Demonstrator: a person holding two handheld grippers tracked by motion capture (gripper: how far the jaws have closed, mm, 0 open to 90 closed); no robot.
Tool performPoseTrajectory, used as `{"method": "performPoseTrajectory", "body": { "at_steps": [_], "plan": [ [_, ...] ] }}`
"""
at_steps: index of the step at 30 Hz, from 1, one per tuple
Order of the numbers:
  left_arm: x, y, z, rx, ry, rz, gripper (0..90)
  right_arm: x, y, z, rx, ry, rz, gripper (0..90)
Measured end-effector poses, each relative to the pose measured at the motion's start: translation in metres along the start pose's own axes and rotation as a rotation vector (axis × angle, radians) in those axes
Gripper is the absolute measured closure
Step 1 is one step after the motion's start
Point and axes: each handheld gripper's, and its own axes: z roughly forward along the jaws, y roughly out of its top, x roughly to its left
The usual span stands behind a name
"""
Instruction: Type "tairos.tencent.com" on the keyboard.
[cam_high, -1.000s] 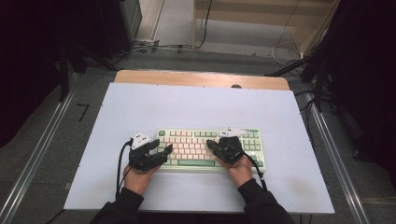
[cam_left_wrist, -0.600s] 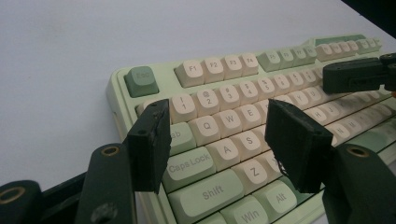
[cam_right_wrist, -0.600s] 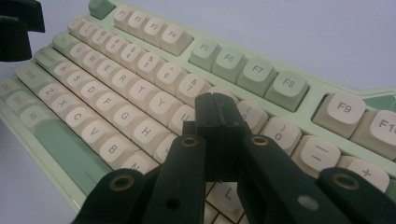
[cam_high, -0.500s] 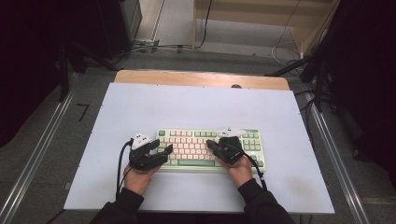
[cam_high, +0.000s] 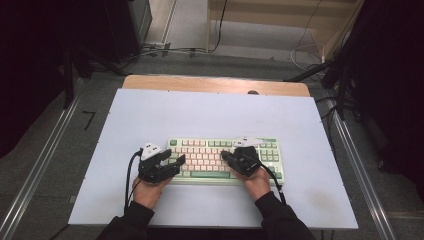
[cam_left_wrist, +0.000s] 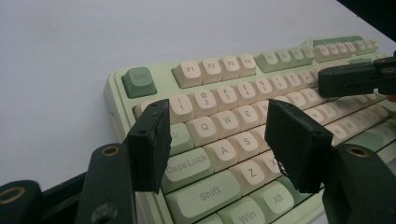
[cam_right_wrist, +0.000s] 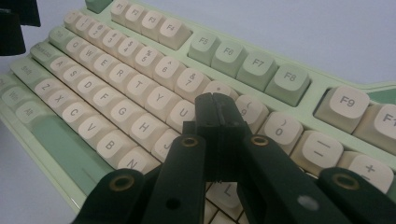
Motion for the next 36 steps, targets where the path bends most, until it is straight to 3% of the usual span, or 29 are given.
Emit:
{"method": "performPoseTrajectory", "body": {
  "at_steps": [7,13,19,23,27,36],
  "plan": [
    [0.0,0.001,0.0,0.002,-0.012,-0.008,41.8,-0.003,0.003,-0.012,-0.069,0.016,0.019,86.6],
    [-0.003,0.002,0.0,-0.006,-0.027,-0.001,51.6,-0.004,0.005,-0.02,-0.114,0.027,0.017,53.9],
    [-0.006,0.004,0.002,-0.004,-0.061,0.009,72.3,-0.006,0.005,-0.02,-0.104,0.02,0.013,29.6],
    [-0.008,0.005,0.005,0.003,-0.075,0.022,84.9,-0.008,0.004,-0.022,-0.1,0.0,0.009,25.9],
    [-0.011,0.007,0.008,0.003,-0.082,0.031,89.9,-0.009,0.003,-0.027,-0.106,-0.019,0.015,21.7],
    [-0.016,0.011,0.018,0.007,-0.084,0.04,90.0,-0.013,0.001,-0.033,-0.107,-0.042,0.021,20.8]
  ]
}}
